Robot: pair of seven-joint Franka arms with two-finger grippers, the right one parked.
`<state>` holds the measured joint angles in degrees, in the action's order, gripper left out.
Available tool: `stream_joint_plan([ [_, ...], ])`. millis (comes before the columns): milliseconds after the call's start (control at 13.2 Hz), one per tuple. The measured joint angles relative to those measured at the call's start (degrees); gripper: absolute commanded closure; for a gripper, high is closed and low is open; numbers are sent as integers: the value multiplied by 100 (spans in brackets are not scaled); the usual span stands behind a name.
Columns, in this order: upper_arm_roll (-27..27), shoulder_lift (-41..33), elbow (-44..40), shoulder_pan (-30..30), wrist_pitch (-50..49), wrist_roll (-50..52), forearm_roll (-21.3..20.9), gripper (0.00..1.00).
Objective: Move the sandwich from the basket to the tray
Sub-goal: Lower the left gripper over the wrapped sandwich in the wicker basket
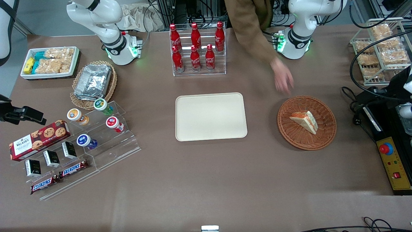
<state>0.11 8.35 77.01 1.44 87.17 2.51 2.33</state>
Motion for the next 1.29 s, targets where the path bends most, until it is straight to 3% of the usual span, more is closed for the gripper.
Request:
stream_joint_plan([
  [456, -4, -61, 165, 34, -33, 274, -55, 0],
  [684, -42, -583, 1320, 162, 654, 1064, -140, 0],
  [911, -192, -1151, 2789, 194, 1266, 2485, -198, 1],
  [1291, -375, -1184, 4444, 204, 2831, 3900, -408, 1],
])
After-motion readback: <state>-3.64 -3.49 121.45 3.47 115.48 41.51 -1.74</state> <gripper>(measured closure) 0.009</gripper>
